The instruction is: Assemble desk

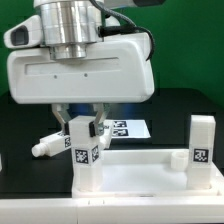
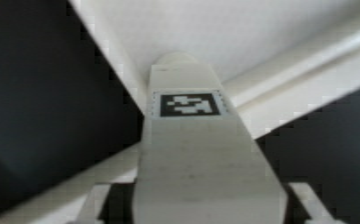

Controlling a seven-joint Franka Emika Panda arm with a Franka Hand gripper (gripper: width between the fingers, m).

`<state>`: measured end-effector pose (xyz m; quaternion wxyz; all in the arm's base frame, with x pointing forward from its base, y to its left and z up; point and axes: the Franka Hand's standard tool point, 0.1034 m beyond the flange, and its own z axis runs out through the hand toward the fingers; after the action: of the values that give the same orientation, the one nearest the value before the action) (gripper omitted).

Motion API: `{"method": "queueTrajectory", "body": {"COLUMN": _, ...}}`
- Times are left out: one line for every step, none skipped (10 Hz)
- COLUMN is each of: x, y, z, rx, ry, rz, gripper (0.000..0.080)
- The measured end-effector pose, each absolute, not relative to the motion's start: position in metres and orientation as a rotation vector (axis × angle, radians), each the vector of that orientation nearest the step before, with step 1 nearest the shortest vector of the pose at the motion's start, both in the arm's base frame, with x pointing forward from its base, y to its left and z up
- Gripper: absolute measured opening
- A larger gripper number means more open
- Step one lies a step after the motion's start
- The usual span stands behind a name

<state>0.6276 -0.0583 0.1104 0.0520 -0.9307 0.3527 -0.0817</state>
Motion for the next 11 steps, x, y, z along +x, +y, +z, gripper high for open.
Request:
{"method": "queueTrajectory", "body": {"x": 0.626, "y": -0.062, "z": 0.112, "rx": -2.694, "ry": 1.308, "rz": -0.224, "gripper": 0.0284}}
{"method": "queueTrajectory", "body": {"x": 0.628, "y": -0.066, "z": 0.114, "rx": -2.599, "ry": 1.433, "rz": -0.190, "gripper": 0.0284}}
{"method": "queueTrajectory", "body": {"x": 0.628, "y": -0.065, "z": 0.113, "rx": -2.572, "ry": 1.480, "rz": -0.187, "gripper": 0.0284}}
{"method": "queueTrajectory", "body": {"x": 0.628, "y": -0.066, "z": 0.113, "rx": -2.544, "ry": 1.527, "rz": -0.183, "gripper": 0.0285}}
{"method": "queueTrajectory", "body": {"x": 0.627, "y": -0.067, "z": 0.113, "rx": -2.475, "ry": 1.630, "rz": -0.170, "gripper": 0.0285}}
{"method": "queueTrajectory", "body": {"x": 0.627, "y": -0.067, "z": 0.113, "rx": -2.413, "ry": 1.716, "rz": -0.157, "gripper": 0.0285}}
{"method": "queueTrajectory", "body": {"x": 0.626, "y": -0.068, "z": 0.114, "rx": -2.258, "ry": 1.903, "rz": -0.127, "gripper": 0.0285}}
{"method": "queueTrajectory", "body": {"x": 0.625, "y": -0.065, "z": 0.114, "rx": -1.991, "ry": 2.159, "rz": -0.084, "gripper": 0.0288}}
{"method": "queueTrajectory", "body": {"x": 0.626, "y": -0.062, "z": 0.114, "rx": -1.839, "ry": 2.278, "rz": -0.065, "gripper": 0.0288}}
{"method": "queueTrajectory", "body": {"x": 0.626, "y": -0.053, "z": 0.112, "rx": -1.679, "ry": 2.392, "rz": -0.029, "gripper": 0.0294}}
{"method": "queueTrajectory", "body": {"x": 0.625, "y": -0.045, "z": 0.110, "rx": -1.617, "ry": 2.434, "rz": -0.006, "gripper": 0.0294}}
